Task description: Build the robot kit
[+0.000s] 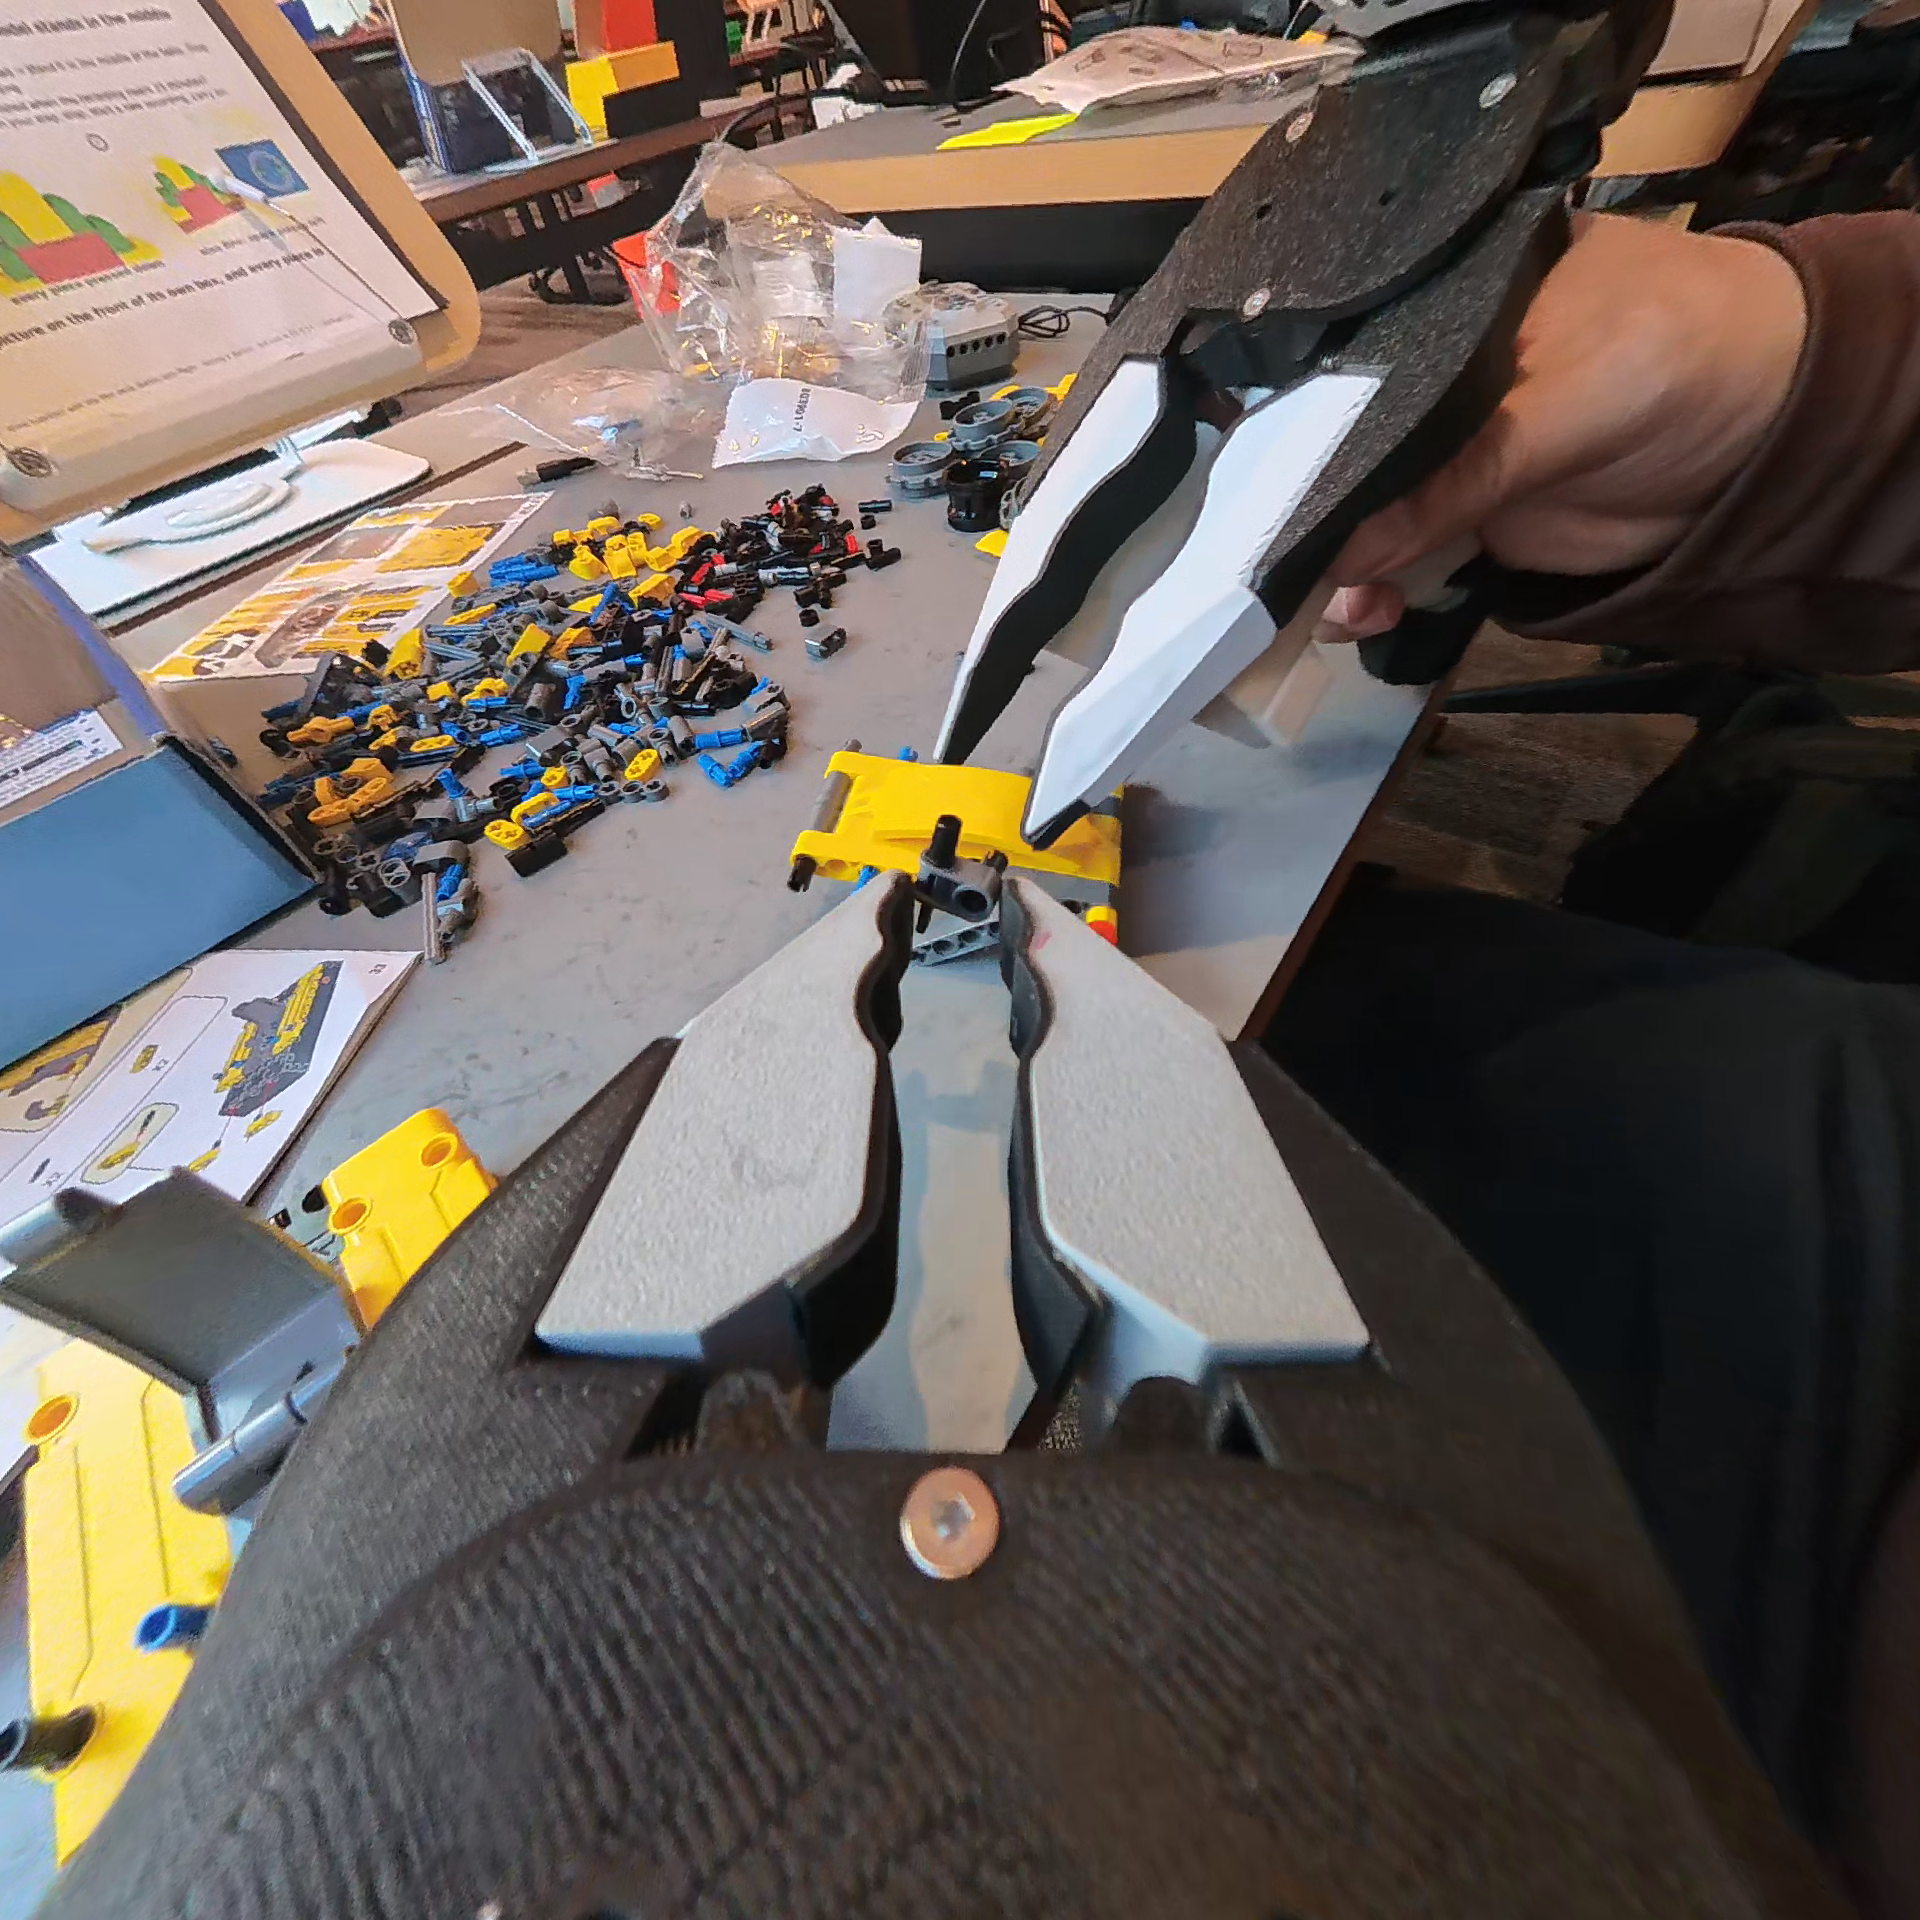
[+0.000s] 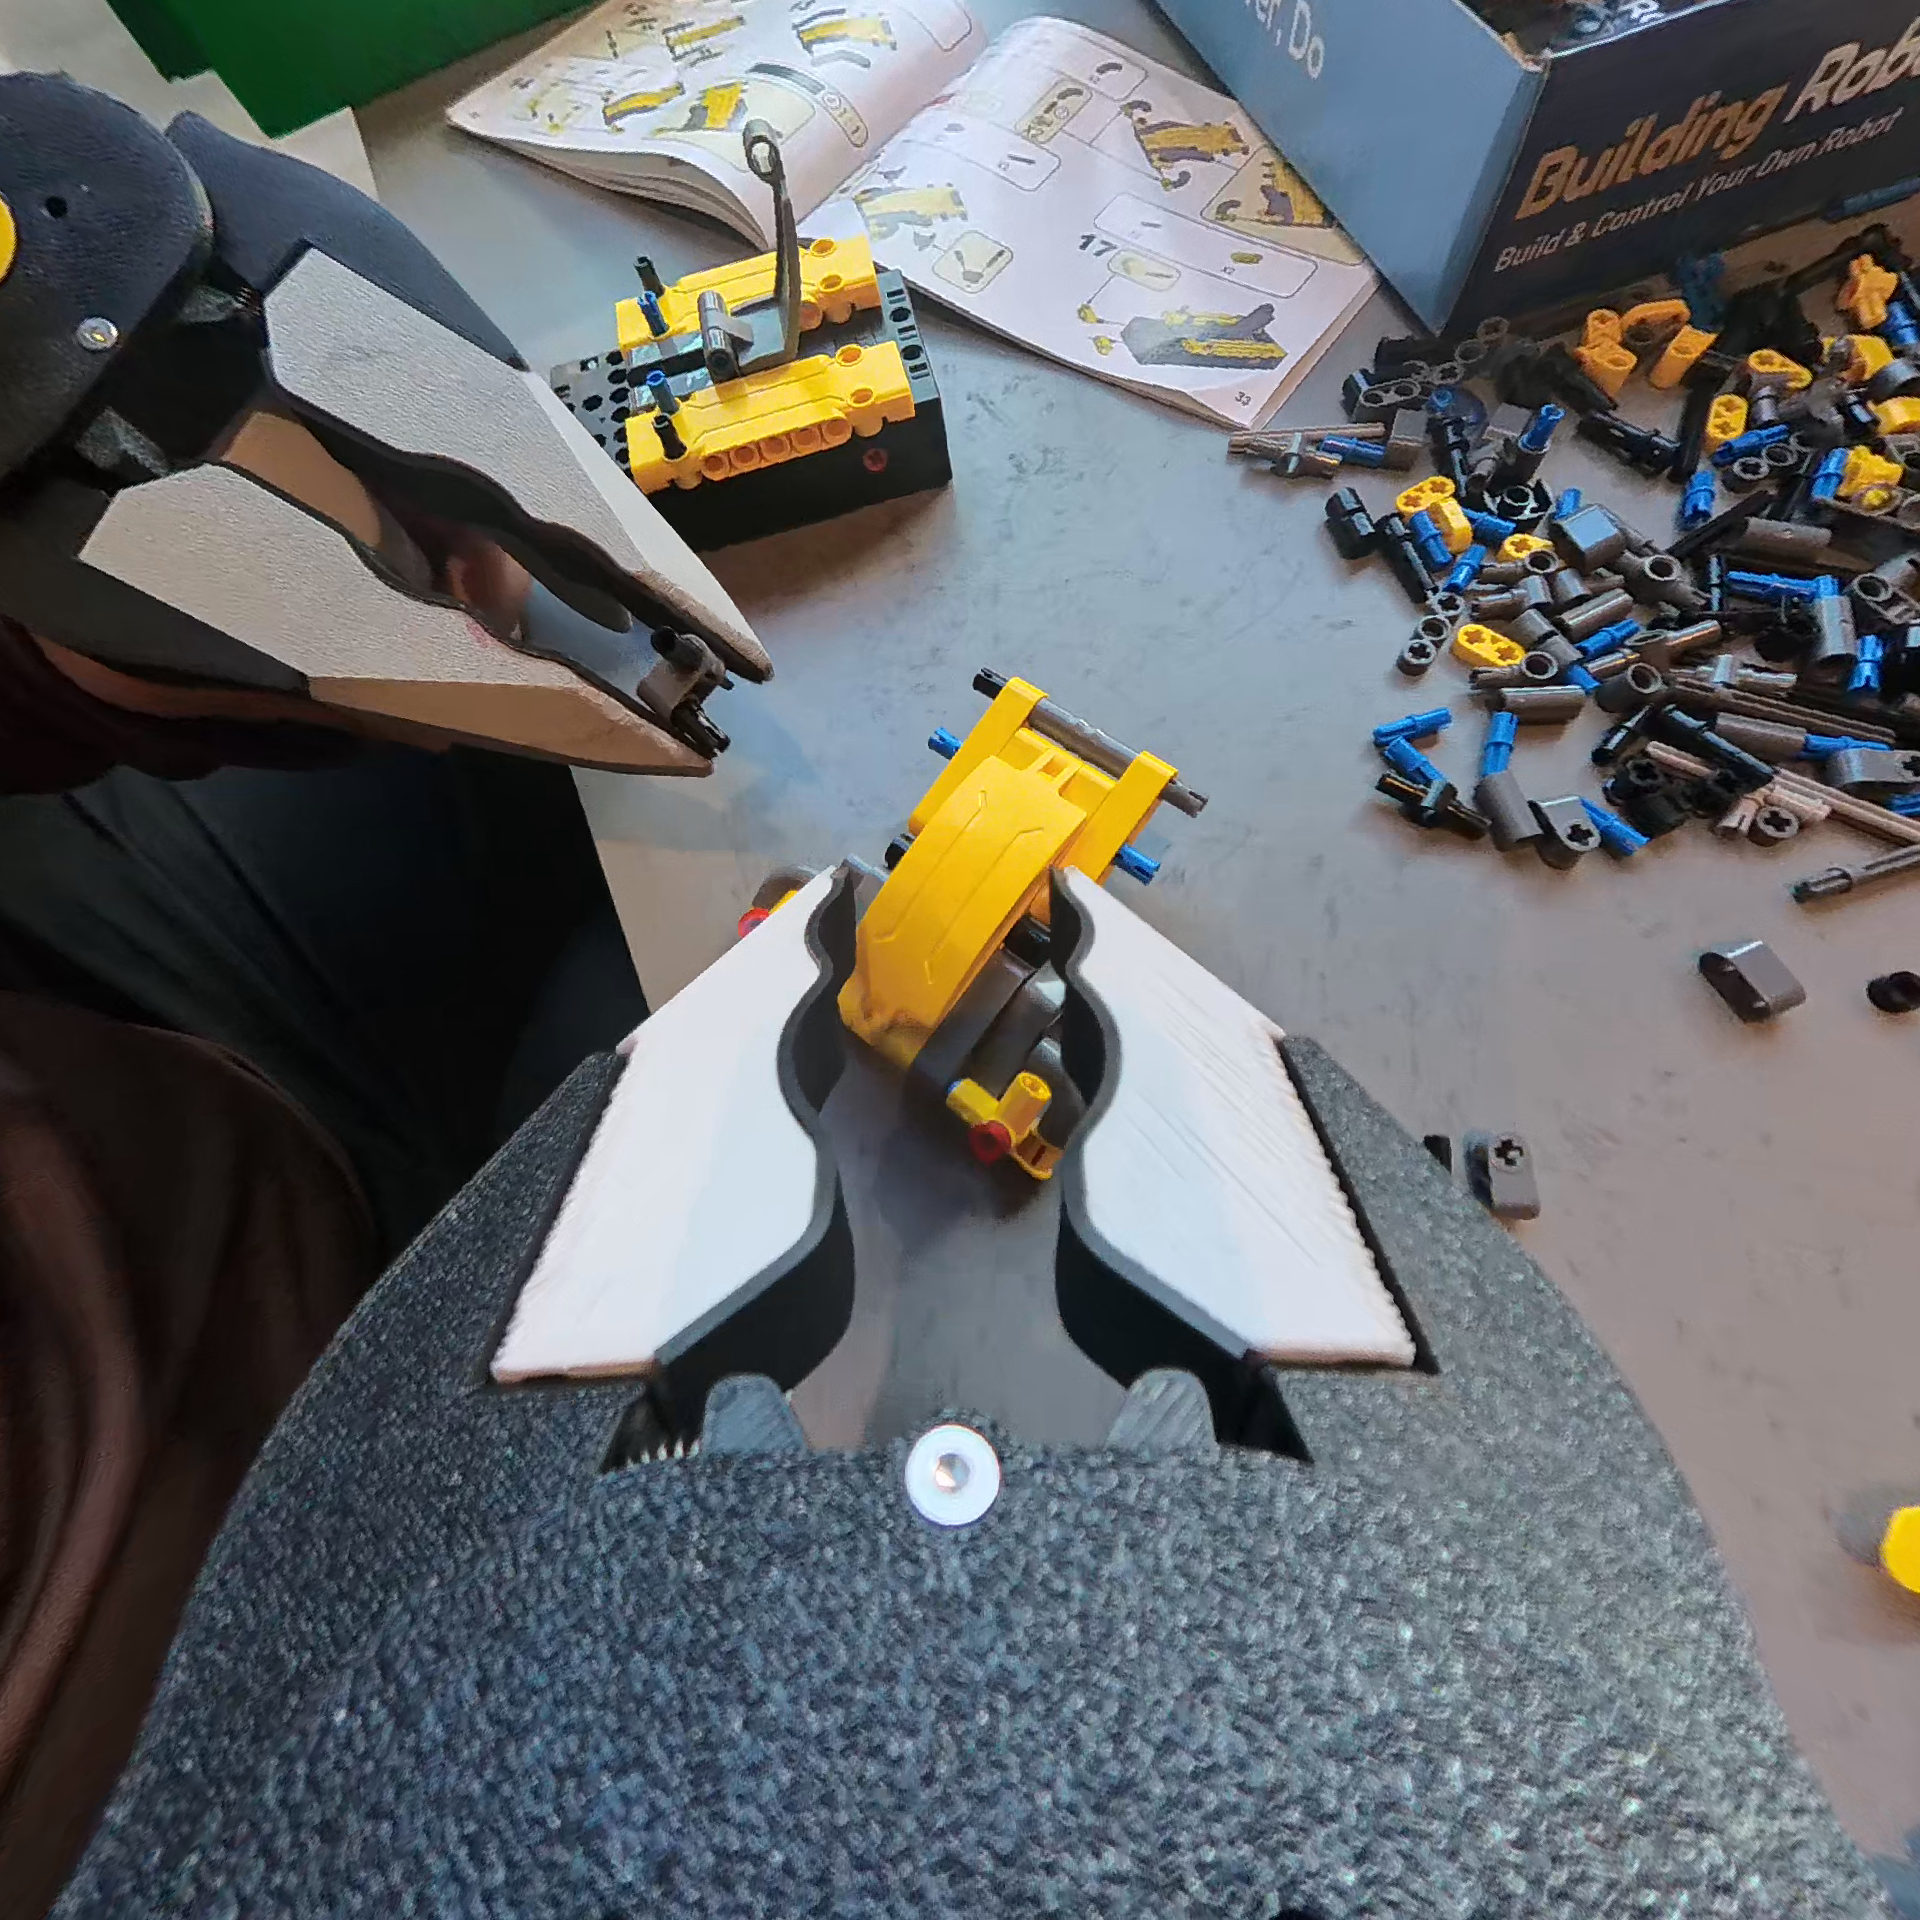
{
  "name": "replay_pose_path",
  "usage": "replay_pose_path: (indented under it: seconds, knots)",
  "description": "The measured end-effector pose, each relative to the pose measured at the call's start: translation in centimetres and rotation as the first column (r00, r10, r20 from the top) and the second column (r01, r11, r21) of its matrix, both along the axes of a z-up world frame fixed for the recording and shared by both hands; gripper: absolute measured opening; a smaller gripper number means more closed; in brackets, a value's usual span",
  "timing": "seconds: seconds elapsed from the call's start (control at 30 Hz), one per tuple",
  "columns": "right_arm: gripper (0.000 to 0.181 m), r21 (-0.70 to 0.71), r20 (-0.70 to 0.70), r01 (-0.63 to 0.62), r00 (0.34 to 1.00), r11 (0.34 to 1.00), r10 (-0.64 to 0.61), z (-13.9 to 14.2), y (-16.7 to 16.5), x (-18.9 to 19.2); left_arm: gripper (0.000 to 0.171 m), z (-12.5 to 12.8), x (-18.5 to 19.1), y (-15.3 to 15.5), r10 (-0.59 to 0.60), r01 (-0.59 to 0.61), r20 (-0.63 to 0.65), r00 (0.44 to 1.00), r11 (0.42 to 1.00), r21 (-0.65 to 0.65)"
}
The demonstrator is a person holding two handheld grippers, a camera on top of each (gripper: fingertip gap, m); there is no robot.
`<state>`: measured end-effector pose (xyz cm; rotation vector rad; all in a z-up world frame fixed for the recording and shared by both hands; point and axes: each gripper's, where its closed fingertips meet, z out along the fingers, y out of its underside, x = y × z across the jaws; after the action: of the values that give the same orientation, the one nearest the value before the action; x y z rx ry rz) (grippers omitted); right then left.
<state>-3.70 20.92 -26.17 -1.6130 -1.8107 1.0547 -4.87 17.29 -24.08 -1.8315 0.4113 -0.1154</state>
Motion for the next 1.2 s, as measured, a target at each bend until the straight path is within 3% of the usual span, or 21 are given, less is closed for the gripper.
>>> replay_pose_path:
  seconds: [0.83,1.2]
  knots:
    - [0.044,0.071,0.01,0.055,0.998,0.996,-0.056,-0.5,0.9,-0.6,0.014,0.5,-0.1,0.4,-0.006,0.006,0.012,1.0,1.0,0.002]
    - [0.04,0.046,0.017,0.068,0.997,0.997,-0.069,-0.7,1.4,0.0,0.014,-0.9,-0.2,1.5,0.016,-0.02,-0.032,0.999,0.994,-0.112]
